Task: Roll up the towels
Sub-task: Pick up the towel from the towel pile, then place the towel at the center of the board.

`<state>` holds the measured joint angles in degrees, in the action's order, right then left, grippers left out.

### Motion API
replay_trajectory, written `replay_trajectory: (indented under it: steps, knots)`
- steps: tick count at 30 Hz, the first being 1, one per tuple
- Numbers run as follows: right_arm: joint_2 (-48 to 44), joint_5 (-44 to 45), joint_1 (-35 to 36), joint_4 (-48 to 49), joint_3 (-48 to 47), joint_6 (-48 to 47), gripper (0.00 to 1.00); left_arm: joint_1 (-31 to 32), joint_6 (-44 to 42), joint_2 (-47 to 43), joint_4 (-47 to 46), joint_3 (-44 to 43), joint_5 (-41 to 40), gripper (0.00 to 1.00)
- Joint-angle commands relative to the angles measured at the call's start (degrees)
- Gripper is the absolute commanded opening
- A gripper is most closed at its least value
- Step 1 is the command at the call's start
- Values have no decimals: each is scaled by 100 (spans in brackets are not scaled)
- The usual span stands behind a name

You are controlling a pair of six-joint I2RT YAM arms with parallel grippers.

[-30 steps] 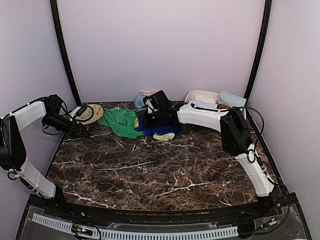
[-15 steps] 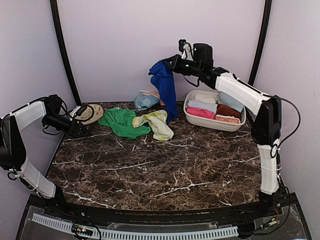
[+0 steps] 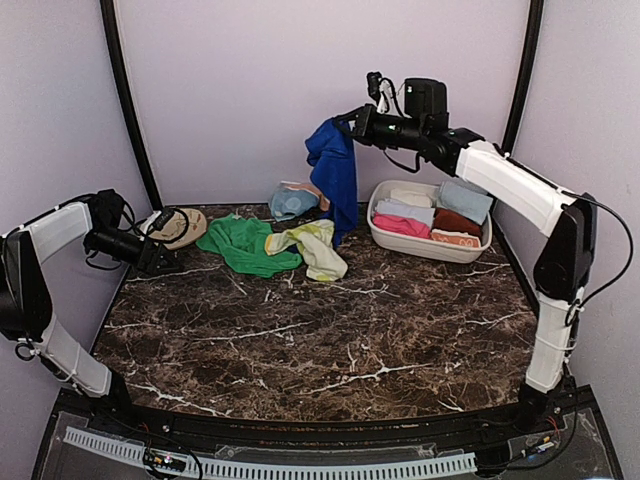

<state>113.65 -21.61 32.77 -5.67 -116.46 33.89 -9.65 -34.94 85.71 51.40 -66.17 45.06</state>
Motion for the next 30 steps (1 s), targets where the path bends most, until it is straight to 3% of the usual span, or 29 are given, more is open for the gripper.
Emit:
replay_trajectory:
  steps: [1, 4, 11, 22, 30]
  knots:
    - [-1183, 131, 184, 185, 801, -406, 0, -28, -220, -156, 218, 28, 438, 78]
    - [-1918, 385, 155, 495, 1379, -461, 0, -28, -240, -154, 205, 60, 449, 78]
    - [-2902, 758, -89, 24, 1679, -713, 0, -29, -289, -129, 236, 77, 391, 75]
    - [-3490, 1152, -77, -511, 1779, -796, 0, -28, -226, -82, 272, -10, 486, 74]
    - [-3369, 1267, 655, -853, 1501, -815, 0, -28, -263, -75, 335, -82, 448, 73]
